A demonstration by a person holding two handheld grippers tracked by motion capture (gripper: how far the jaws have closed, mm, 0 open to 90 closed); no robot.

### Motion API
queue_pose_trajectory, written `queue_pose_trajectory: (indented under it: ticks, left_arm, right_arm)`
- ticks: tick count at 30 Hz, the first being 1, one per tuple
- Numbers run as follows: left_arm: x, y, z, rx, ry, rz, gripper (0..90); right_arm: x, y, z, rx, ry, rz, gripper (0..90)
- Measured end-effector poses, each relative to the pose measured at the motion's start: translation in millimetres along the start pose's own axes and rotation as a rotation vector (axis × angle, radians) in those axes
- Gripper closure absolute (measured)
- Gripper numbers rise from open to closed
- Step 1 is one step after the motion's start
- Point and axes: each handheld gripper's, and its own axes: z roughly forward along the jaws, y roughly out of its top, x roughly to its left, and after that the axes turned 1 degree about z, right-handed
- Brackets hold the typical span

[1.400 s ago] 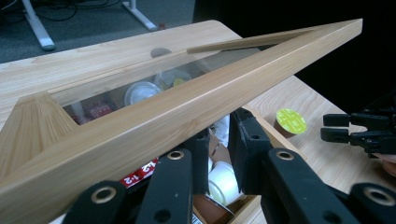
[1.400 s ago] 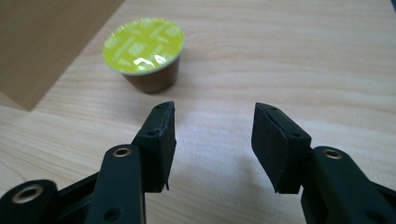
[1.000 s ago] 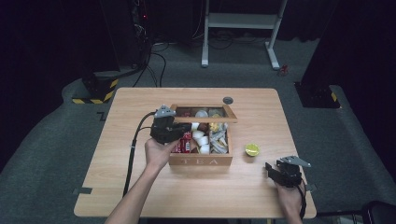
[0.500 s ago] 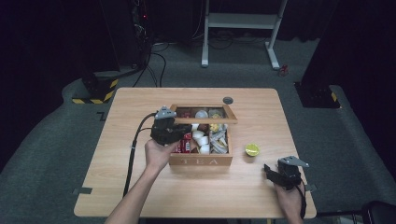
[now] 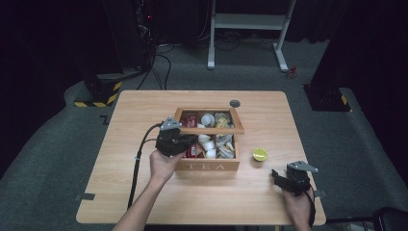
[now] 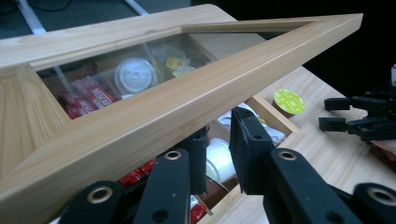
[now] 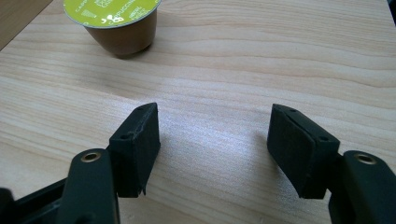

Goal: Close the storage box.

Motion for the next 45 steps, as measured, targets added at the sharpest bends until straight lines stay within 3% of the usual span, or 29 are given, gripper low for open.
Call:
queue_pose_trajectory:
  ticks: [13, 24, 45]
  left_arm:
    - [-1.1, -12.7, 2.6, 0.024, 0.0, 0.008, 78.3]
    - [-3.2, -33.8, 8.7, 0.054, -0.016, -0.006, 78.5]
    - [-2.9, -57.7, 19.1, 0.102, -0.044, -0.028, 78.1]
  right_arm:
    - [0.1, 0.1, 0.2, 0.001, 0.005, -0.004, 32.8]
    - [0.2, 0.0, 0.2, 0.001, 0.004, -0.003, 32.8]
    - [0.5, -0.1, 0.1, 0.002, 0.003, -0.002, 32.7]
